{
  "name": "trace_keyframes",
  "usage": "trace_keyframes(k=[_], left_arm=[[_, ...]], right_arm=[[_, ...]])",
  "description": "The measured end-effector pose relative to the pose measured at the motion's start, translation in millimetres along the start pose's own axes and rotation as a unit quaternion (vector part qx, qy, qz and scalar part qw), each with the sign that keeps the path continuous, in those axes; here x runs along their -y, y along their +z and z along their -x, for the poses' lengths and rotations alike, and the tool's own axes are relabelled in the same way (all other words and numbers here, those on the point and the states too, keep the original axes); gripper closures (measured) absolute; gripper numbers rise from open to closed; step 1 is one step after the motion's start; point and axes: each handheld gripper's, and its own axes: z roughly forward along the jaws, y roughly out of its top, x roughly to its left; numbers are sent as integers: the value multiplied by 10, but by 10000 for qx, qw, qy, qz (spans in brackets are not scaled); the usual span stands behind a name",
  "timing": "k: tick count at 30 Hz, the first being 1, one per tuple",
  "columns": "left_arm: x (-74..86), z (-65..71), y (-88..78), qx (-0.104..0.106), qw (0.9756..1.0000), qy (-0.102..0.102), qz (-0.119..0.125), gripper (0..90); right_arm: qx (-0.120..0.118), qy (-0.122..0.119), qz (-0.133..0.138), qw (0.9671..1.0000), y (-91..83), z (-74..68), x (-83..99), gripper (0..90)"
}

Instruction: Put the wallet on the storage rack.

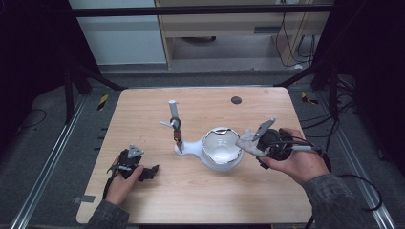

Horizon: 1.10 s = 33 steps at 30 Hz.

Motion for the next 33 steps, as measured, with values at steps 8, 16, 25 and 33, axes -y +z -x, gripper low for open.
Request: trace_keyframes(k=[8,16,25,33], left_arm=[[1,0,1,5,10000,-1,6,0],[1,1,0,6,10000,-9,1,0],[1,2,2,8,10000,-18,11,0],[1,3,3,7,10000,-24,16,0]], right_arm=[[-2,-84,-16,10000,11,-26,-51,304],[-9,-188,-22,9998,39,-66,-131,304],[-29,-320,-51,9995,87,-121,-226,304],[-44,-477,-137,9988,157,-181,-309,305]])
